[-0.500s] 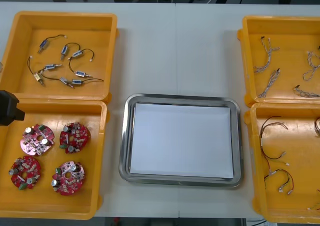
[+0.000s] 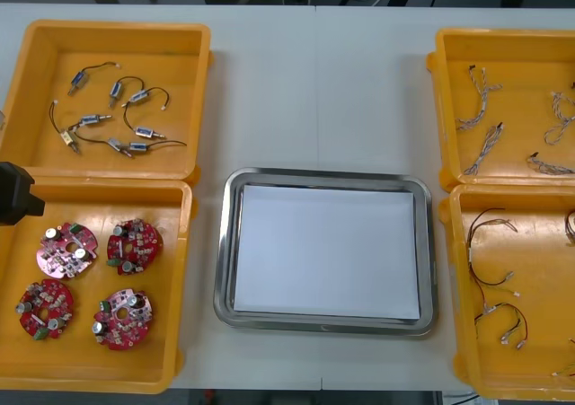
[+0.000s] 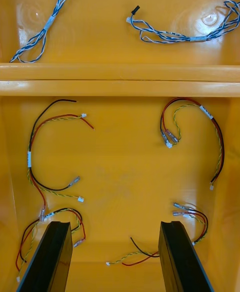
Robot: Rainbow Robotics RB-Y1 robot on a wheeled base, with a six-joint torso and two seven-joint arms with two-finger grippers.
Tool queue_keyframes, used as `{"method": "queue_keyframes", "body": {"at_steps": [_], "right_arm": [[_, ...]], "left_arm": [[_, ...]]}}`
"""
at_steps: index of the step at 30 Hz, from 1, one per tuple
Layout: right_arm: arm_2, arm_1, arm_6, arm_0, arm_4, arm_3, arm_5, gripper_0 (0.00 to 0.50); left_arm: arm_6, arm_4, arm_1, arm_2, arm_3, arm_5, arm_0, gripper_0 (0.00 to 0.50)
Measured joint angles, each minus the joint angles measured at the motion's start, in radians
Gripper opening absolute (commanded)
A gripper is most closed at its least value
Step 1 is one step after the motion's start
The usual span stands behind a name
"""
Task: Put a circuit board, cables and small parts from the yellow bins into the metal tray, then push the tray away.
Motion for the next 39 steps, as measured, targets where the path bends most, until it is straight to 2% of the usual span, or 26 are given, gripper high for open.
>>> {"method": "queue_keyframes", "body": {"at_steps": [39], "right_arm": [[0.0, 0.0, 0.0, 0.0, 0.0, 0.0, 0.0, 0.5]], "left_arm": [[0.0, 0.0, 0.0, 0.0, 0.0, 0.0, 0.0, 0.5]]}}
